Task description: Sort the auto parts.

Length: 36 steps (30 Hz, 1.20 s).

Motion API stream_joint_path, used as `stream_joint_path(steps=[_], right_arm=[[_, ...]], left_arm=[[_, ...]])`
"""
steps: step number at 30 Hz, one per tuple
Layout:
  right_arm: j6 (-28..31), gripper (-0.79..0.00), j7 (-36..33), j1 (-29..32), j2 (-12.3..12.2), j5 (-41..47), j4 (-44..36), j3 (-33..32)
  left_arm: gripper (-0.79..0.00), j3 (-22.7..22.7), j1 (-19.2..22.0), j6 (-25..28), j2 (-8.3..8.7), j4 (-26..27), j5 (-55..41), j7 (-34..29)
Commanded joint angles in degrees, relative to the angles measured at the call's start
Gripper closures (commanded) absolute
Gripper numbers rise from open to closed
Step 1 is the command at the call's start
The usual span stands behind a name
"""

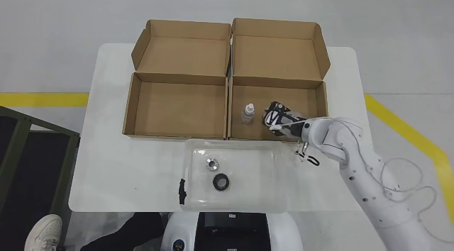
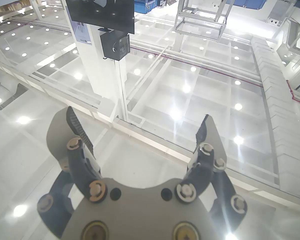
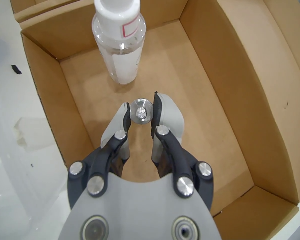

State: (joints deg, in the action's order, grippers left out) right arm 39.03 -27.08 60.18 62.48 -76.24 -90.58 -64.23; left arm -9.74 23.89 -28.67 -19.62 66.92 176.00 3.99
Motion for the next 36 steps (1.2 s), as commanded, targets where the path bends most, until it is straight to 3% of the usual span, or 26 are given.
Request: stream_joint_path(steps=[1, 7, 14, 16, 20, 22, 23, 36], right_arm=[[-0.18, -0.197, 0.07, -0.35, 0.08, -0.06, 0.44, 0.33], [-0.88, -0.363, 0.06, -1.19, 0.32, 0.03, 1.12, 1.16], [-1.94, -0.391, 1.61, -0.72, 0.27, 0.35, -0.84, 0.48], [-1.93, -0.474, 1.98, 0.09, 0.06, 0.68, -2.35, -0.46], [-1.7, -0.533, 2.86, 2.81, -0.51, 1.85, -6.76, -3.09], [-1.49, -0.674, 3.19, 4.39, -0.84, 1.88, -9.72, -4.52], [-1.3, -0.785, 3.38, 5.25, -1.0, 2.15, -11.2, -5.22], [3.64, -0.785, 3.22, 16.71, -2.68, 3.54, -27.42, -10.54]], left_arm=[[-0.785, 0.0, 0.0, 0.0, 0.0, 0.0, 0.0, 0.0], [-0.785, 0.0, 0.0, 0.0, 0.0, 0.0, 0.0, 0.0], [-0.785, 0.0, 0.0, 0.0, 0.0, 0.0, 0.0, 0.0], [-0.785, 0.0, 0.0, 0.0, 0.0, 0.0, 0.0, 0.0], [-0.785, 0.0, 0.0, 0.0, 0.0, 0.0, 0.0, 0.0], [-0.785, 0.0, 0.0, 0.0, 0.0, 0.0, 0.0, 0.0], [-0.785, 0.0, 0.0, 0.0, 0.0, 0.0, 0.0, 0.0], [-0.785, 0.0, 0.0, 0.0, 0.0, 0.0, 0.0, 0.0]])
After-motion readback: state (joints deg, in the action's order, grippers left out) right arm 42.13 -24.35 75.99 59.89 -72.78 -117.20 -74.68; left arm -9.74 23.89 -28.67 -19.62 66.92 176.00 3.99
